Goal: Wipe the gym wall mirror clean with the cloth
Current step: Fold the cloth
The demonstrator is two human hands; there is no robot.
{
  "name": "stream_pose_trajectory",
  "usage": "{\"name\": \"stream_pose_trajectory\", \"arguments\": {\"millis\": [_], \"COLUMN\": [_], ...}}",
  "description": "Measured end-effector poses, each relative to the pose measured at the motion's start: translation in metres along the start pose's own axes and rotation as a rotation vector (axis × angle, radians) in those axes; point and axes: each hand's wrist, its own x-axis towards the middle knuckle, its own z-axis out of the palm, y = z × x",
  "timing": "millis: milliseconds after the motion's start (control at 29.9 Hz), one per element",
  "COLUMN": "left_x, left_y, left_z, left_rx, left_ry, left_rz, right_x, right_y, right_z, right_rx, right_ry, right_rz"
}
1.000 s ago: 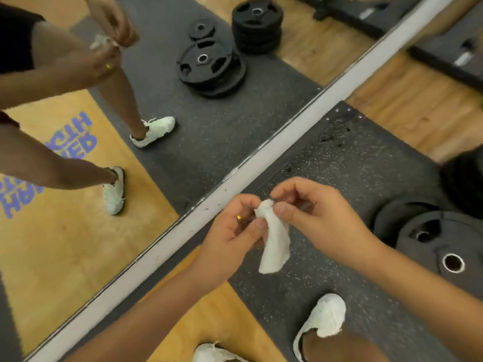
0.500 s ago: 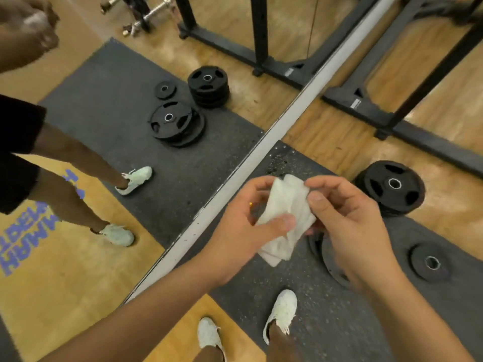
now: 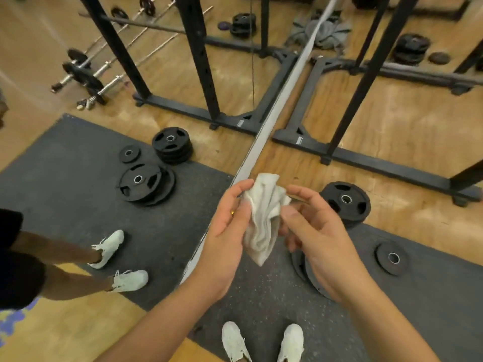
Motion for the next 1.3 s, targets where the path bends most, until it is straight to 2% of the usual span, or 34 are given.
{"name": "stream_pose_trajectory", "arguments": {"millis": [167, 267, 368, 501, 635, 735, 836, 970, 1170, 1304], "left_x": [-0.001, -0.002, -0.009, -0.02, -0.028, -0.031, -0.034, -0.04, -0.047, -0.036], "left_y": [0.018, 0.023, 0.026, 0.034, 0.047, 0.053, 0.051, 0.048, 0.055, 0.059], "left_z": [-0.01, -0.01, 0.0, 0.019, 0.041, 0.057, 0.074, 0.104, 0.155, 0.179], "left_rx": [0.128, 0.13, 0.104, -0.021, -0.35, -0.458, -0.322, -0.054, -0.134, -0.081], "left_ry": [-0.142, -0.215, -0.221, -0.168, -0.138, -0.164, -0.154, -0.045, 0.015, 0.078], "left_rz": [0.087, 0.05, -0.004, -0.125, -0.262, -0.32, -0.235, -0.094, -0.024, 0.081], "right_x": [-0.012, -0.019, -0.028, -0.037, -0.047, -0.054, -0.06, -0.07, -0.076, -0.075], "right_y": [-0.021, -0.029, -0.035, -0.043, -0.054, -0.063, -0.074, -0.083, -0.096, -0.103], "right_z": [0.017, 0.012, -0.003, -0.023, -0.041, -0.055, -0.072, -0.1, -0.14, -0.158], "right_rx": [-0.007, 0.015, 0.063, 0.156, 0.287, 0.365, 0.309, 0.139, 0.007, -0.031], "right_ry": [0.041, 0.087, 0.132, 0.11, 0.068, 0.06, 0.074, 0.13, 0.236, 0.287], "right_rz": [-0.079, -0.107, -0.09, -0.044, -0.022, -0.033, -0.064, -0.13, -0.194, -0.252]}}
